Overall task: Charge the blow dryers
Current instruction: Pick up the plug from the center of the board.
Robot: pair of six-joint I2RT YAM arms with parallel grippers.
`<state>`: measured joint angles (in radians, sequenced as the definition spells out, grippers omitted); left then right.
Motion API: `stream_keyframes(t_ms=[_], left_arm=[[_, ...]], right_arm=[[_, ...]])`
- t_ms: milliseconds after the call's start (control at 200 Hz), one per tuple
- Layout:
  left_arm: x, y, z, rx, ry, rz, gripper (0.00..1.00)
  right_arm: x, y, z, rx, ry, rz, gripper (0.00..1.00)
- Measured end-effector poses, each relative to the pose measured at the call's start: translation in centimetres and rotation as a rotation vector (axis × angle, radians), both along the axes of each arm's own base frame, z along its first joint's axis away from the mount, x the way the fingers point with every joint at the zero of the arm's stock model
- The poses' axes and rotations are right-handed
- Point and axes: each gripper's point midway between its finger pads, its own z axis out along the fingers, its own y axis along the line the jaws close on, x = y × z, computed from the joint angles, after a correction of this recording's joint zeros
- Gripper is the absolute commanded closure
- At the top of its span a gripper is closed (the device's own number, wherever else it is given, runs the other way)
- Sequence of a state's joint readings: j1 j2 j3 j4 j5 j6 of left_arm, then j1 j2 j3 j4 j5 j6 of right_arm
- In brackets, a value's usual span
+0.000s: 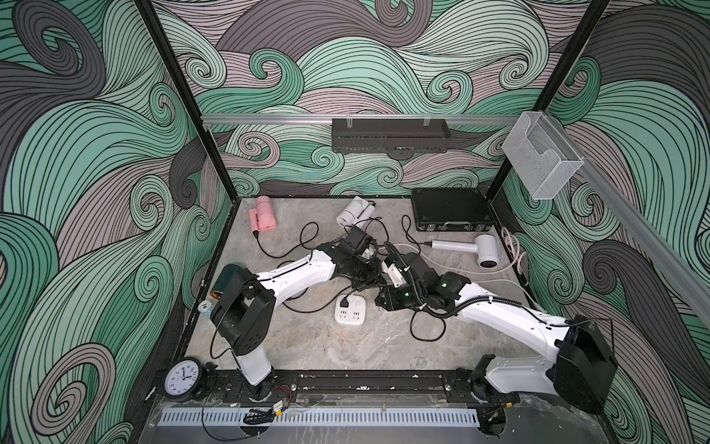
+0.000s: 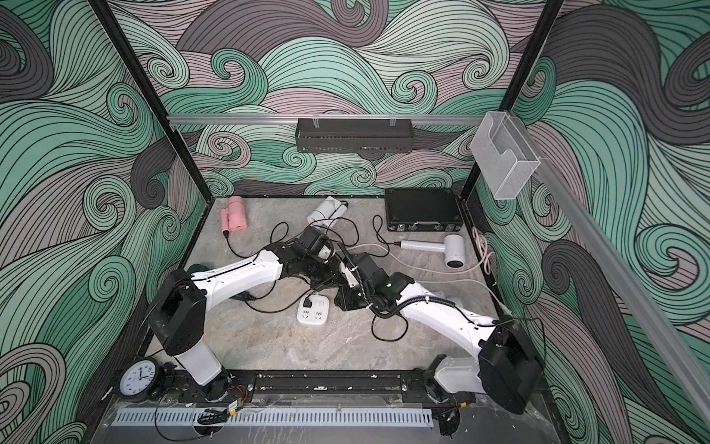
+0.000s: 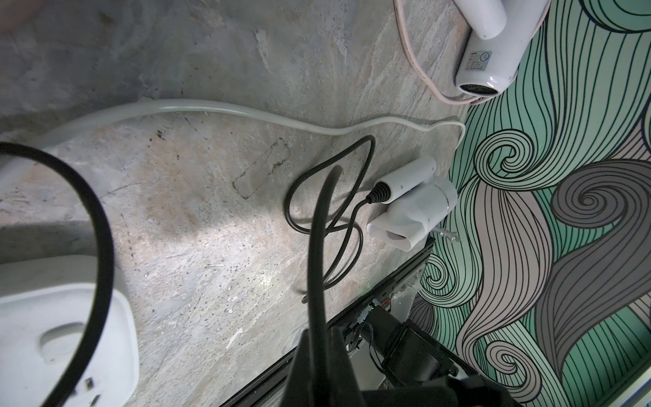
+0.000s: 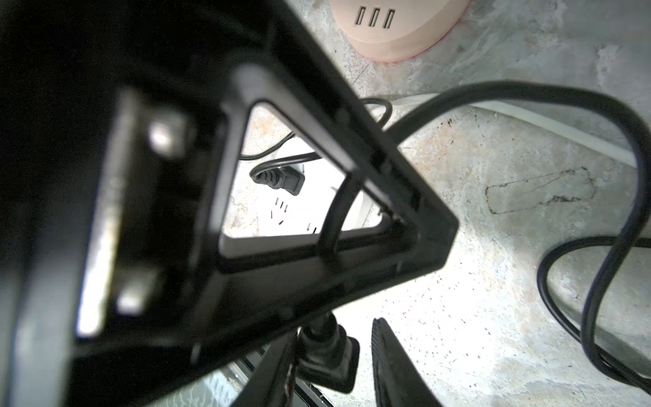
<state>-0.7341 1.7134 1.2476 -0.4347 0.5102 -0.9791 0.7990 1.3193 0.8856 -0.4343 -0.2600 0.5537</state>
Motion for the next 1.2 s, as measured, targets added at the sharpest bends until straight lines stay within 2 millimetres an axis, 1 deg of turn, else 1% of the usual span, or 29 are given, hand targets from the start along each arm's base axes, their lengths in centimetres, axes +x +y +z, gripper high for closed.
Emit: stream_keyframes(t_ms=[170, 380, 445, 540, 740, 1081, 1201], left_arm=[[0.00, 0.00, -0.07, 0.005, -0.003, 0.001, 1.00], [0.21, 0.10, -0.23, 0.022, -0.002, 0.007, 1.00], [0.23, 0.22, -0.37, 0.031, -0.001, 0.009, 1.00], [0.16, 0.39, -0.51, 0.043, 0.001, 0.008, 1.00], [0.08, 0.43, -0.29, 0.050, -0.004, -0.004, 1.00], [-0.20, 0.68, -0.51, 0.062, 0.008, -0.008, 1.00], [-0.19, 0.68, -0.51, 0.063, 0.007, -0.008, 0.97]], right_arm=[[0.47, 0.26, -0.09, -0.011, 0.002, -0.008, 0.76], [0.64, 0.33, -0.06, -0.037, 0.025, -0.012, 0.80], [0.63, 0.30, -0.17, -0.045, 0.032, -0.011, 0.79], [0.57, 0.29, -0.32, -0.053, 0.040, -0.009, 0.72], [0.15, 0.26, -0.45, -0.062, 0.052, 0.004, 0.71], [-0.17, 0.32, -0.53, -0.067, 0.062, 0.009, 0.85], [-0.09, 0.27, -0.55, -0.070, 0.057, 0.006, 0.86]])
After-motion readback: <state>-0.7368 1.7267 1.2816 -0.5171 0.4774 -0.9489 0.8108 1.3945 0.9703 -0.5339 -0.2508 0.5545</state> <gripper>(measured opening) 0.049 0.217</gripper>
